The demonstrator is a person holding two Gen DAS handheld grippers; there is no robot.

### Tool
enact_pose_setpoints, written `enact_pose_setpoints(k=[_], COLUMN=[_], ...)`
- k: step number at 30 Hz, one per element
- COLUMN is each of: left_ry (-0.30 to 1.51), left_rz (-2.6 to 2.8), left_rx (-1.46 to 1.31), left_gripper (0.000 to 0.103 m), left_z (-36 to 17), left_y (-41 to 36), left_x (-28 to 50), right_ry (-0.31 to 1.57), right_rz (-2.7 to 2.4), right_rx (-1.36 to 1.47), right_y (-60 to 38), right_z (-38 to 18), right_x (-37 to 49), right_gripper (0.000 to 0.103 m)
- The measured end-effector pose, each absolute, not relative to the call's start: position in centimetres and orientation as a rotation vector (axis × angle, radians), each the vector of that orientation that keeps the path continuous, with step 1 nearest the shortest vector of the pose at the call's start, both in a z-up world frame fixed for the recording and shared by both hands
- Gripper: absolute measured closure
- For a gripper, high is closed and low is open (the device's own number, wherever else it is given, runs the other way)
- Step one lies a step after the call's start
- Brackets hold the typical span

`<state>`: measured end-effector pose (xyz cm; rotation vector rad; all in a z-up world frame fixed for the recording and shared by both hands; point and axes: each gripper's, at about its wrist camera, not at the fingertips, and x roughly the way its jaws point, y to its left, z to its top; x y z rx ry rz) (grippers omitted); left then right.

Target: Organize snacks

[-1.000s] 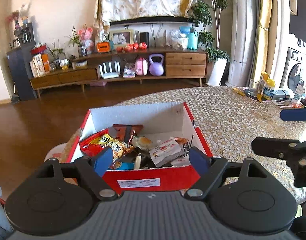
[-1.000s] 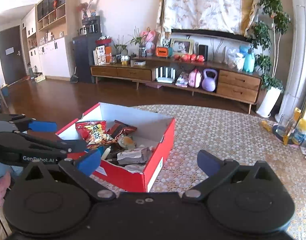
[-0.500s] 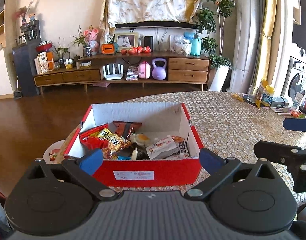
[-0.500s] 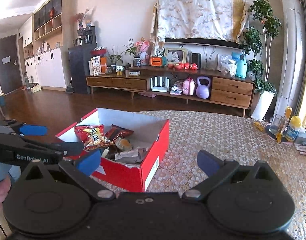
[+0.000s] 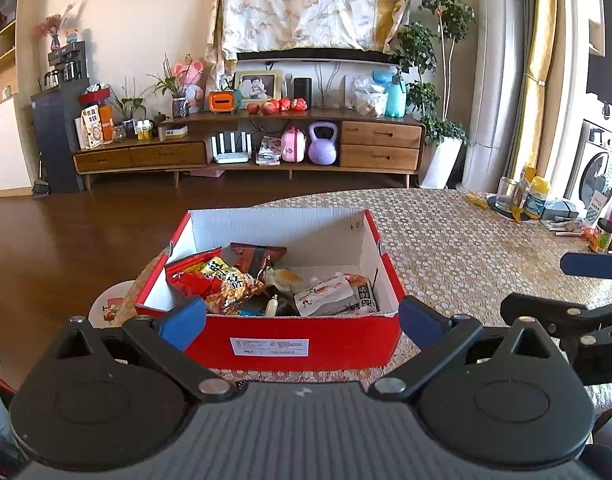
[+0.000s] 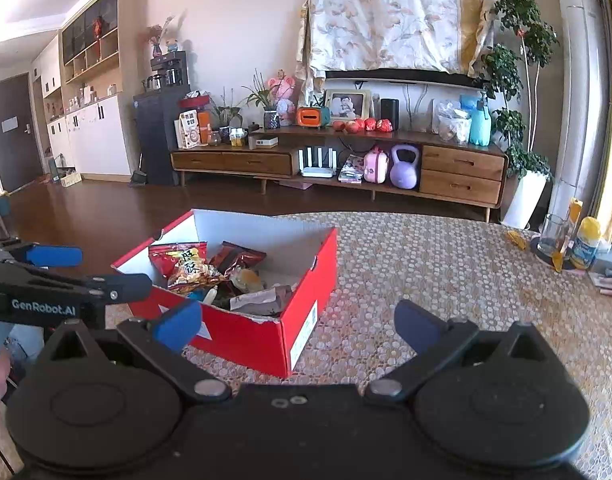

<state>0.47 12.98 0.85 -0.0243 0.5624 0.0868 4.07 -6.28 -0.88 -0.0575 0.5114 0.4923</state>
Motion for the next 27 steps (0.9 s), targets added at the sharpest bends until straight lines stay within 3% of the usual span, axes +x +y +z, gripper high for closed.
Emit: enact_pose_setpoints(k=[27], left_ry=[0.567], left_rz=[0.116], left_rx=[-0.030], left_gripper=[0.000], left_z=[1.21], left_y=[12.92], left_x=[0.39], right_ry=[0.520], right_rz=[0.480], right_rx=[-0.050], right_y=[-6.48], right_z=[-1.21], right_x=[3.83], right_gripper=[0.000])
